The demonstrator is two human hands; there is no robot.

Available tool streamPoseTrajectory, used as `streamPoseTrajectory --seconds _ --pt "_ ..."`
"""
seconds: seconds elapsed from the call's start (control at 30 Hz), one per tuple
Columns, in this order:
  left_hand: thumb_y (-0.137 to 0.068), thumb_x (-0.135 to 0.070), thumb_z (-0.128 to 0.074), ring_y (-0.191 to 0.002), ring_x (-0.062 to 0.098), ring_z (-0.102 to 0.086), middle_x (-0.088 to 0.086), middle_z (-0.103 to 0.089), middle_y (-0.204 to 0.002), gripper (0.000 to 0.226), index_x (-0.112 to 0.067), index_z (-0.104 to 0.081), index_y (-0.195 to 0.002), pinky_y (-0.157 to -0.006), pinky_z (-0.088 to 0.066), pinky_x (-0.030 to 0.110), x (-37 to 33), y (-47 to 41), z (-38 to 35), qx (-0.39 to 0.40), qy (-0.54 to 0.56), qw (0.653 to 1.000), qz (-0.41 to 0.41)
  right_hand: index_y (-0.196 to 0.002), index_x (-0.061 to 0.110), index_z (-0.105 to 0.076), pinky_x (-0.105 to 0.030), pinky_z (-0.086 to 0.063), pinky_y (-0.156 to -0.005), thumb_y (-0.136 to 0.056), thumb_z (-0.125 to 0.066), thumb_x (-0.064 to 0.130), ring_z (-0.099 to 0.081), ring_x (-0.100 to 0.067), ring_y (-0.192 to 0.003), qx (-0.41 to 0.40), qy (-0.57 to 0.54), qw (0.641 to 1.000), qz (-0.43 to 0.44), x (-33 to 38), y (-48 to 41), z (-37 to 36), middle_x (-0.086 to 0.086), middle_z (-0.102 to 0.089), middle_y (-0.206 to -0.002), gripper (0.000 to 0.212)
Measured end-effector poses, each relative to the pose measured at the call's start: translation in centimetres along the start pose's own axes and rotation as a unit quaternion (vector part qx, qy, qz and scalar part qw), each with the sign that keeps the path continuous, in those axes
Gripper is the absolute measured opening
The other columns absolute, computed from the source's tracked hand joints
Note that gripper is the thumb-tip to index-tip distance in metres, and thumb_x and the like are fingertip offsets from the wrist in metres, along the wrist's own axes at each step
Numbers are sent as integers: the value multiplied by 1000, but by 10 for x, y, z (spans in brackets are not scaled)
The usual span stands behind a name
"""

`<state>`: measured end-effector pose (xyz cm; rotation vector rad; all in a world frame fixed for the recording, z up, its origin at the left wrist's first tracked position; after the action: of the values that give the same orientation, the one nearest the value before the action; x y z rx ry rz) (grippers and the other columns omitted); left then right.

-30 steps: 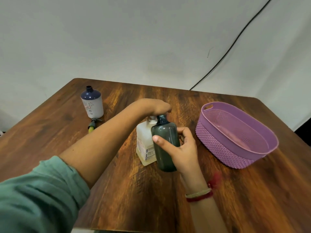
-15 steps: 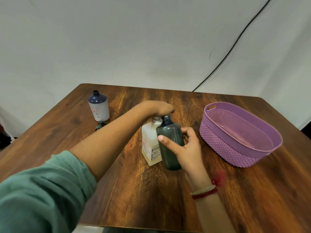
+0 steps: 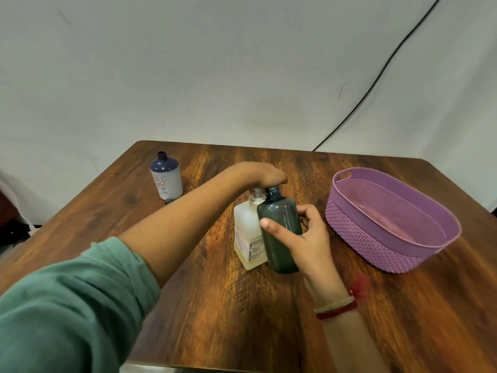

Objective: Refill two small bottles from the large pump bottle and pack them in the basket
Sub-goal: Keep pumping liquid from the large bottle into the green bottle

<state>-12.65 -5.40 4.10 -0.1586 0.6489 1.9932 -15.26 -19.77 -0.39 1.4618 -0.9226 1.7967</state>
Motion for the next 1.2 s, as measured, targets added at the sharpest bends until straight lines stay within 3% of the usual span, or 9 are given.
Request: streamPoseTrajectory --seconds 0.07,0.2,0.3,0.4,0.47,0.63,0.77,1.0,1.2 --pt "-102 -35 -30 -87 19 -51 11 -53 -109 43 -6 -56 -119 -83 -38 31 -2 0 4 -12 -12 1000 -4 -89 29 -51 -21 -45 -69 -44 -77 51 -58 -5 -91 5 4 1000 2 2 -1 1 9 -60 -98 57" --pt "-101 -28 -29 -81 19 -53 15 -54 -118 33 -10 -54 -113 -78 -35 31 -1 -4 -5 0 -37 999 -24 -93 27 -53 -24 -46 -71 -44 -82 54 -58 -6 -93 3 17 1000 -10 -6 -4 3 8 -61 -100 64" --pt "-102 -25 -28 -93 24 -57 19 -55 -119 36 -5 -54 -117 -81 -39 33 2 -4 -10 4 -20 1000 -20 -94 27 -54 -24 -47 -73 -42 -81 55 -58 -6 -94 1 25 1000 -7 -10 -3 2 9 -61 -100 64" --pt "-103 -26 -27 -93 24 -56 19 -53 -127 41 -2 -50 -126 -82 -39 32 -3 3 -3 7 -26 999 -17 -93 28 -53 -25 -46 -73 -43 -78 55 -57 -7 -95 2 27 1000 -4 -5 -2 3 8 -60 -102 63" --pt "-102 -31 -30 -105 28 -57 18 -54 -123 42 -4 -52 -125 -87 -40 33 -5 7 1 -4 -26 1000 -9 -92 27 -52 -23 -45 -71 -44 -77 54 -56 -4 -94 10 28 1000 1 1 -2 4 8 -59 -101 60" --pt "-100 -29 -32 -66 13 -43 9 -50 -95 26 -11 -50 -98 -74 -37 30 3 -3 -5 -4 26 1000 -10 -94 26 -53 -25 -47 -73 -44 -77 54 -58 -6 -94 10 50 999 7 -2 -3 6 7 -60 -101 62" --pt "-101 -28 -30 -65 13 -42 5 -49 -81 28 -13 -48 -87 -63 -37 26 3 -1 -6 7 19 1000 -2 -92 27 -53 -23 -46 -71 -44 -78 53 -59 -6 -93 3 34 999 1 -4 0 3 8 -61 -100 60" --pt "-102 -27 -28 -85 20 -52 13 -55 -115 37 -7 -49 -123 -81 -43 32 0 -7 -2 5 -39 999 -24 -92 28 -53 -21 -44 -69 -45 -77 53 -57 -3 -93 13 27 1000 2 2 -3 5 9 -61 -100 58" --pt "-102 -22 -26 -93 21 -52 15 -55 -125 33 -7 -51 -117 -85 -43 32 5 -6 -6 -6 -26 999 -20 -91 28 -51 -20 -47 -69 -46 -79 49 -59 -6 -92 11 8 1000 -13 -7 -1 -1 9 -61 -98 57"
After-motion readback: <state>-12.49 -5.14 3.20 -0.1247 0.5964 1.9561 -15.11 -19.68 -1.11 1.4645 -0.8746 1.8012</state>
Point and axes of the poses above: each hand's wrist, its own y-axis away from the middle knuckle, its own z-axis out of the back of the hand, x = y × z, the point moved 5 cm from there along -y, towards the middle knuckle
